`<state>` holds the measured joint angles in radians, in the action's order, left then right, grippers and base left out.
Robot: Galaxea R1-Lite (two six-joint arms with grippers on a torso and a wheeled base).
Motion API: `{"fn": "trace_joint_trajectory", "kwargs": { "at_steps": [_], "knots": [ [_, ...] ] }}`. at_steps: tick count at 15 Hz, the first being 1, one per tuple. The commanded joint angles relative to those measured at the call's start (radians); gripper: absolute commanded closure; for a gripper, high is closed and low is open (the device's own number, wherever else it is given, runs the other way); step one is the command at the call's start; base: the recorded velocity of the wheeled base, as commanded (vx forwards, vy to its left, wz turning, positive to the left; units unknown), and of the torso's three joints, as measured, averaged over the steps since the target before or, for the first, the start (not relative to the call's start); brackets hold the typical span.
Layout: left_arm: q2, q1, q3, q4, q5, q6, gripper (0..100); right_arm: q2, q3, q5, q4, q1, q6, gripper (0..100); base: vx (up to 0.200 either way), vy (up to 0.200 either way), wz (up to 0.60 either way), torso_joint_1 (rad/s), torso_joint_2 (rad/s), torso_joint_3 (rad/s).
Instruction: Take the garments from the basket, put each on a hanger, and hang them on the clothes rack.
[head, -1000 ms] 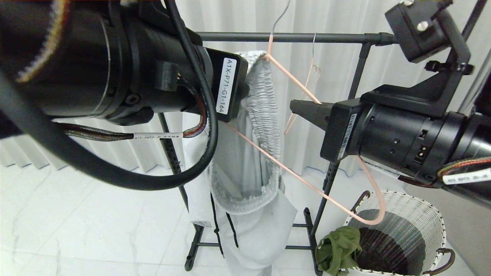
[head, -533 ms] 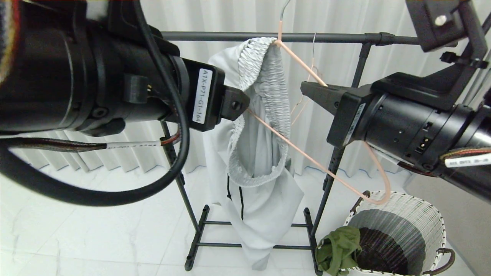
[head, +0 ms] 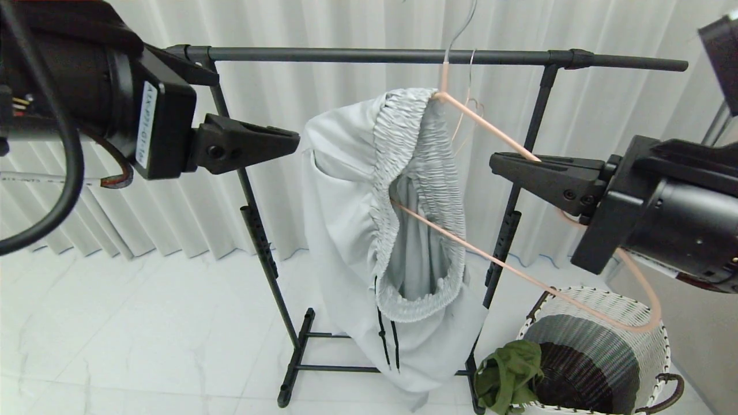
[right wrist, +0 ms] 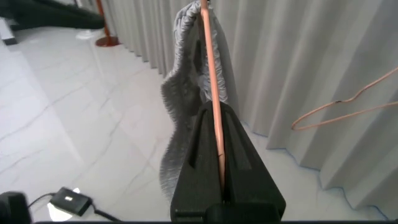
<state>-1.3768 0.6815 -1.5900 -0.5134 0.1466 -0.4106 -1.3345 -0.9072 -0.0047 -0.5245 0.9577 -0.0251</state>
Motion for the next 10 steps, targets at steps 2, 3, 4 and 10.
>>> {"fn": "trace_joint_trajectory", "kwargs": {
  "at_steps": [2, 3, 4, 10],
  "knots": [
    [0.021, -0.083, 0.107, 0.098, -0.165, -0.146, 0, 0.038, 0.001, 0.028, 0.014, 0.001, -0.001, 100, 0.0, 0.0, 0.0, 0.0, 0.0, 0.0],
    [0.019, -0.102, 0.148, 0.128, -0.217, -0.201, 0, 0.038, 0.001, 0.038, 0.015, 0.004, -0.001, 100, 0.0, 0.0, 0.0, 0.0, 0.0, 0.0],
    [0.015, -0.122, 0.176, 0.158, -0.263, -0.255, 0, 0.038, 0.001, 0.054, 0.017, 0.007, -0.001, 100, 0.0, 0.0, 0.0, 0.0, 0.0, 0.0],
    [-0.025, -0.131, 0.193, 0.243, -0.335, -0.297, 0, 0.035, -0.004, 0.074, 0.06, 0.098, -0.001, 100, 0.0, 0.0, 0.0, 0.0, 0.0, 0.0]
  ]
}}
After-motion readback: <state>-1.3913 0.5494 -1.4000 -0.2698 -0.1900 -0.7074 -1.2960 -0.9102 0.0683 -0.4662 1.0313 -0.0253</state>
